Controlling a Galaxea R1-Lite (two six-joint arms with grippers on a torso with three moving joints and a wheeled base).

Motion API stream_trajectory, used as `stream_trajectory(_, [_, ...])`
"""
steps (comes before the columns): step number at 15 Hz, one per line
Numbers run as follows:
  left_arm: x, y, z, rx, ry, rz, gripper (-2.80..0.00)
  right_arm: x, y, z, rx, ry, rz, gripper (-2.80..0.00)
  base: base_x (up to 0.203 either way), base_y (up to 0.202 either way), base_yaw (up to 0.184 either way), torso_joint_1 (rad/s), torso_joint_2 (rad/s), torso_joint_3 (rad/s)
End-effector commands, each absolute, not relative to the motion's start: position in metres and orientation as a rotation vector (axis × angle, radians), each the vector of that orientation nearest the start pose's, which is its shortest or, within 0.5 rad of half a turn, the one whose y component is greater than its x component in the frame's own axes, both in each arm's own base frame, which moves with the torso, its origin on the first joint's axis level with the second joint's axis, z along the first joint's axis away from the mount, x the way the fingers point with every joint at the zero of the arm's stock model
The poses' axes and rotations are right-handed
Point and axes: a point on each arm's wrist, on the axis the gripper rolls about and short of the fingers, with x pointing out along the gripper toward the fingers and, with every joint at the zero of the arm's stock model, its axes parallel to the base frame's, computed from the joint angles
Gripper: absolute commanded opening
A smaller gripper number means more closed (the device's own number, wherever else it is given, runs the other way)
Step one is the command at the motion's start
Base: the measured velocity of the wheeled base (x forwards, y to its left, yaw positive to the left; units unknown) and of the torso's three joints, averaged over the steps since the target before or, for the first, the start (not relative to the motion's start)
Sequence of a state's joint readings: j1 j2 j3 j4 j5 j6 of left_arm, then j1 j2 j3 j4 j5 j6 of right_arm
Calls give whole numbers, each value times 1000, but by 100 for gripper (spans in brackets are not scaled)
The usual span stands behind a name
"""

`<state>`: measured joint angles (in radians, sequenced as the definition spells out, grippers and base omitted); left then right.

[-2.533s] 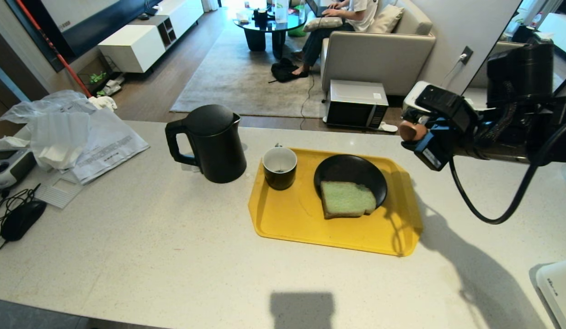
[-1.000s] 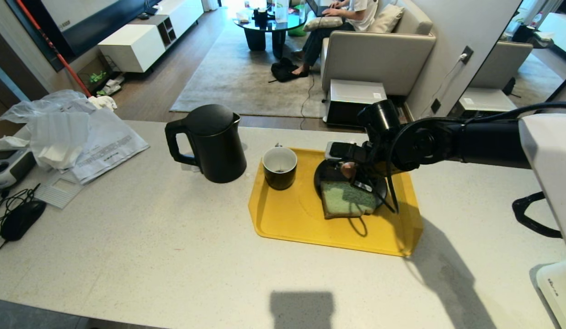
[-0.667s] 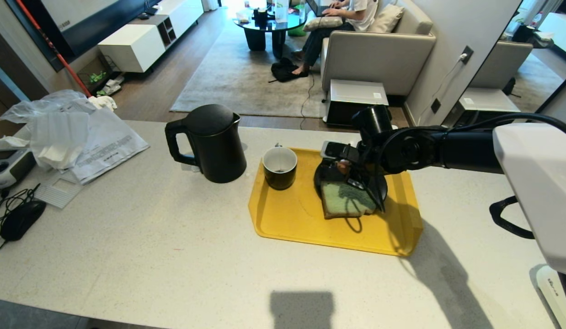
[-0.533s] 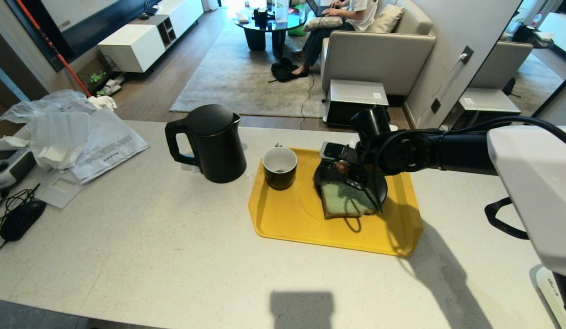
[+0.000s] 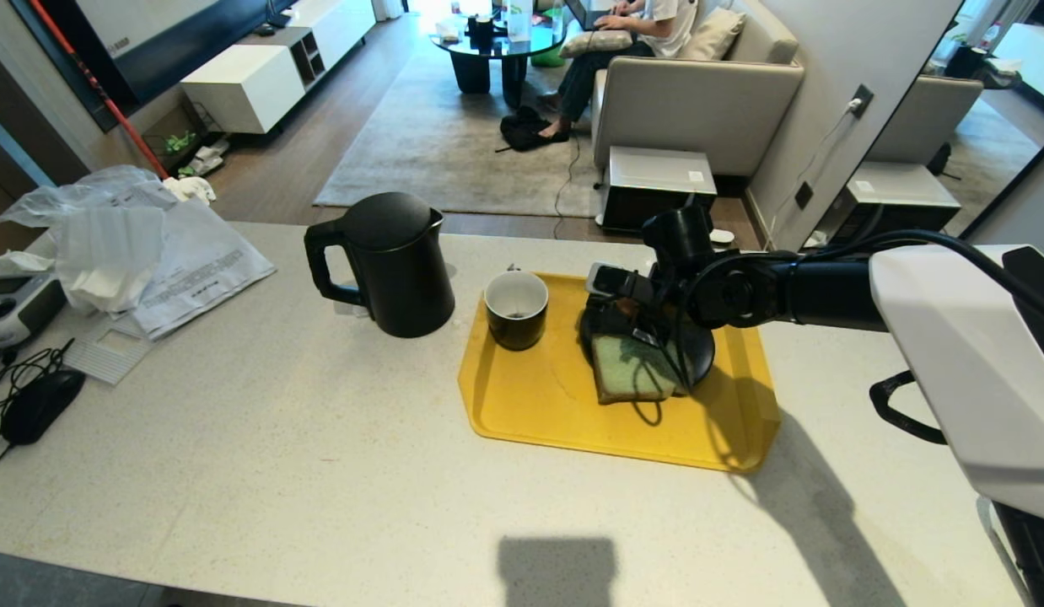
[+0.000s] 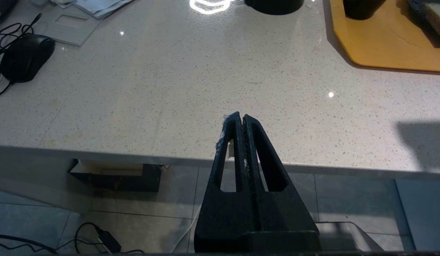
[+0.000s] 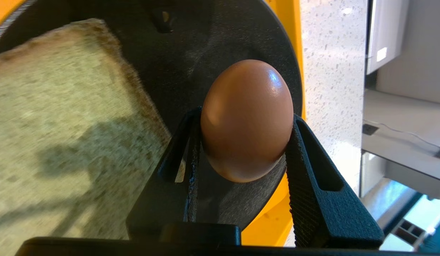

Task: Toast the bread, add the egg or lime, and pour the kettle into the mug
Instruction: Put the egg in the bowl

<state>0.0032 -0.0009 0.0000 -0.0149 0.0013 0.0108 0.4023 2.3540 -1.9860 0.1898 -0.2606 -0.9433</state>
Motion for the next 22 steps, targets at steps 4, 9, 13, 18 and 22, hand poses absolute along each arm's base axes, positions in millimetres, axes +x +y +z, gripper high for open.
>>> stream_trajectory(4, [-23, 0, 77, 11, -15, 5, -280, 457, 184, 155, -1127, 448, 388, -280, 0, 0, 0, 0, 0, 0])
stream_trajectory(9, [-23, 0, 77, 11, -15, 5, -280, 461, 180, 148, -1140, 464, 390, -280, 0, 0, 0, 0, 0, 0])
stream_trajectory(13, [-23, 0, 77, 11, -15, 5, -280, 461, 180, 146, -1141, 467, 392, -280, 0, 0, 0, 0, 0, 0])
stream_trajectory(18, [-23, 0, 77, 11, -15, 5, -280, 461, 181, 143, -1142, 473, 395, -280, 0, 0, 0, 0, 0, 0])
stream_trajectory(22, [-23, 0, 77, 11, -15, 5, -280, 461, 181, 143, -1144, 473, 395, -280, 0, 0, 0, 0, 0, 0])
